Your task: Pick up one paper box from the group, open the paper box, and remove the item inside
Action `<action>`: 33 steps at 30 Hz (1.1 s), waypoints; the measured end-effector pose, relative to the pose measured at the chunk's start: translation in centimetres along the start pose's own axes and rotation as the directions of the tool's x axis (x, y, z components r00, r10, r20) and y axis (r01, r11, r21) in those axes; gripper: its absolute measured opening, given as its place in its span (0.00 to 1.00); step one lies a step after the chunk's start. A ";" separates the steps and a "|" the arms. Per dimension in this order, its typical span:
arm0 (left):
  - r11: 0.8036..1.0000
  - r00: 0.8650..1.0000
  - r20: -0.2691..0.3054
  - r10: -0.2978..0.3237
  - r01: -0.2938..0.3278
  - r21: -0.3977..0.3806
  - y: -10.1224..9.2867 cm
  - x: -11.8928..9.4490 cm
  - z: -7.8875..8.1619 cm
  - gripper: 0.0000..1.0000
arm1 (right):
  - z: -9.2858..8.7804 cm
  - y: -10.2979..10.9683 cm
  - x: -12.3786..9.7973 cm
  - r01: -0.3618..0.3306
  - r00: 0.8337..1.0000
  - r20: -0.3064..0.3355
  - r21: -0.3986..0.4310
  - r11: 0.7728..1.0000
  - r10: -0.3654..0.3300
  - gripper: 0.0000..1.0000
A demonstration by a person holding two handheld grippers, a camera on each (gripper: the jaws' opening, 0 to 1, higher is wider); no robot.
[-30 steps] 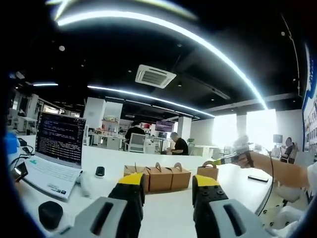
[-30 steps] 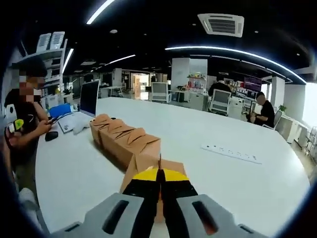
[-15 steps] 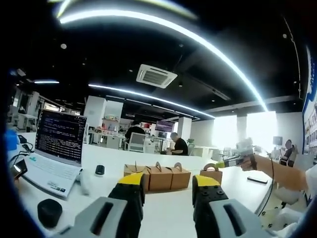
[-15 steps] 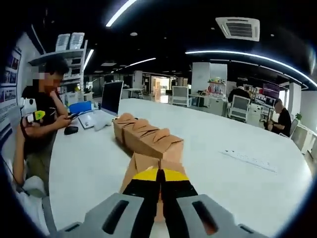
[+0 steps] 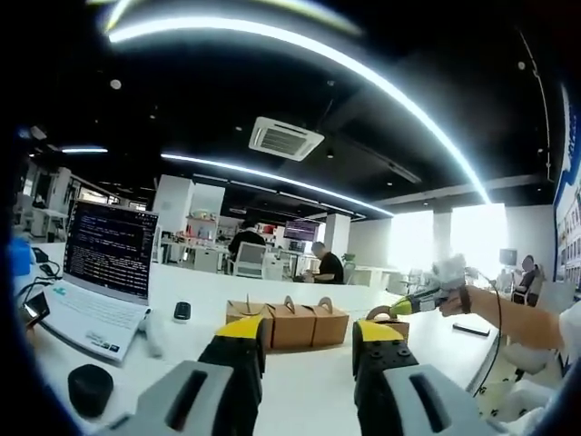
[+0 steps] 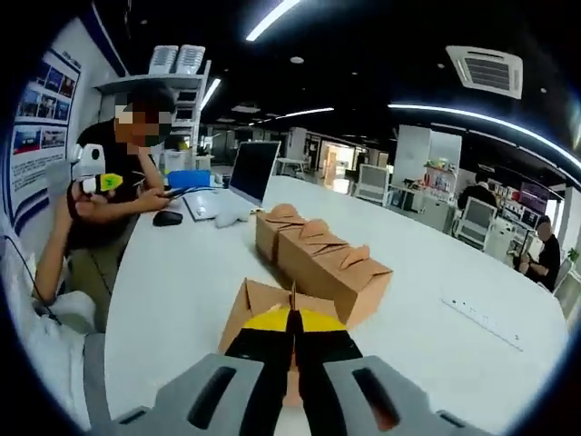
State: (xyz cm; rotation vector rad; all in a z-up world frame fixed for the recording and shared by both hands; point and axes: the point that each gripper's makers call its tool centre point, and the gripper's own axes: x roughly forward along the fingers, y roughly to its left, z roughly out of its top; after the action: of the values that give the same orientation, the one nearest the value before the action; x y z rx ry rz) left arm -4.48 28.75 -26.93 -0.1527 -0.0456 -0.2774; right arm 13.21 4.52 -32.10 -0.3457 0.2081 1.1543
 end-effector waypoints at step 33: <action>1.000 0.999 -0.025 -0.027 0.027 0.010 -0.9 0.7 -0.9 0.39 | -1.4 5.7 0.1 -0.343 0.936 -0.028 -0.306 0.888 0.351 0.03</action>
State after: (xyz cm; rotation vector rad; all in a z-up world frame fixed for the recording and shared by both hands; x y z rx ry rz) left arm -4.09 27.55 -27.61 -0.1384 -0.0246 -0.3062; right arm 8.04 6.15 -34.30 -0.5843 0.0640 1.5523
